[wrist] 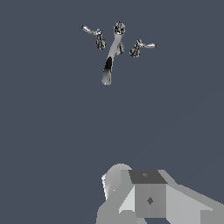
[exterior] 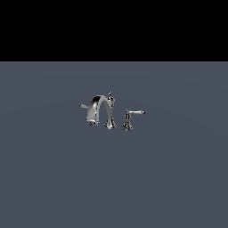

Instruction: Turn on the faucet by rotating a designated handle.

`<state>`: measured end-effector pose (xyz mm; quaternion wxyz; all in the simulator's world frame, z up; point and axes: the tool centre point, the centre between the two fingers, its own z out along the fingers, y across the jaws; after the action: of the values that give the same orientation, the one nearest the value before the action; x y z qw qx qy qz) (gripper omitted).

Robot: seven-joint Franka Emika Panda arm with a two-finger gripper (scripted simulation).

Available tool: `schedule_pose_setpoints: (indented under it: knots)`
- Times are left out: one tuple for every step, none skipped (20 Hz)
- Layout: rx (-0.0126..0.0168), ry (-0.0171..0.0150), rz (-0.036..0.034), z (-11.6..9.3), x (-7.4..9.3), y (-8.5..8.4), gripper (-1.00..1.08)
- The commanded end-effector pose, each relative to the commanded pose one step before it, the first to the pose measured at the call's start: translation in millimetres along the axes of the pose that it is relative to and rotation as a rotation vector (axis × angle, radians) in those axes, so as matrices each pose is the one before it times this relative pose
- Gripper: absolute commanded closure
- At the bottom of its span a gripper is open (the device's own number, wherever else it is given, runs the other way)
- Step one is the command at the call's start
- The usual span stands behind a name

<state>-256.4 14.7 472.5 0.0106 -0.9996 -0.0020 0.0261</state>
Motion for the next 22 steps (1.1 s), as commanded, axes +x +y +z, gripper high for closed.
schedule_pose_setpoints:
  knots:
    - [0.00000, 0.00000, 0.00000, 0.00, 0.00, 0.01, 1.08]
    - [0.00000, 0.00003, 0.00069, 0.13, 0.11, -0.06, 1.08]
    - [0.00005, 0.00005, 0.00183, 0.39, 0.35, -0.22, 1.08]
    - [0.00008, 0.00008, 0.00301, 0.64, 0.58, -0.38, 1.08]
    - [0.00011, 0.00012, 0.00436, 0.90, 0.82, -0.48, 1.08]
    - [0.00014, 0.00015, 0.00552, 1.16, 1.06, -0.65, 1.08]
    - [0.00018, 0.00019, 0.00680, 1.42, 1.29, -0.78, 1.08]
    - [0.00021, 0.00023, 0.00805, 1.68, 1.53, -0.92, 1.08]
    - [0.00024, 0.00026, 0.00928, 1.94, 1.77, -1.07, 1.08]
    - [0.00028, 0.00030, 0.01056, 2.20, 2.01, -1.21, 1.08]
    - [0.00031, 0.00033, 0.01181, 2.46, 2.26, -1.35, 1.08]
    - [0.00034, 0.00037, 0.01307, 2.73, 2.51, -1.50, 1.08]
    - [0.00038, 0.00041, 0.01438, 3.00, 2.75, -1.64, 1.08]
    - [0.00041, 0.00044, 0.01566, 3.27, 3.01, -1.79, 1.08]
    - [0.00044, 0.00048, 0.01694, 3.54, 3.26, -1.95, 1.08]
    - [0.00048, 0.00052, 0.01827, 3.81, 3.52, -2.09, 1.08]
    - [0.00052, 0.00056, 0.01958, 4.09, 3.78, -2.25, 1.08]
    - [0.00055, 0.00060, 0.02091, 4.37, 4.05, -2.40, 1.08]
    - [0.00059, 0.00064, 0.02224, 4.65, 4.31, -2.56, 1.08]
    - [0.00063, 0.00067, 0.02353, 4.92, 4.57, -2.70, 1.08]
    - [0.00066, 0.00071, 0.02472, 5.17, 4.81, -2.84, 1.08]
    - [0.00069, 0.00073, 0.02538, 5.31, 4.95, -2.92, 1.08]
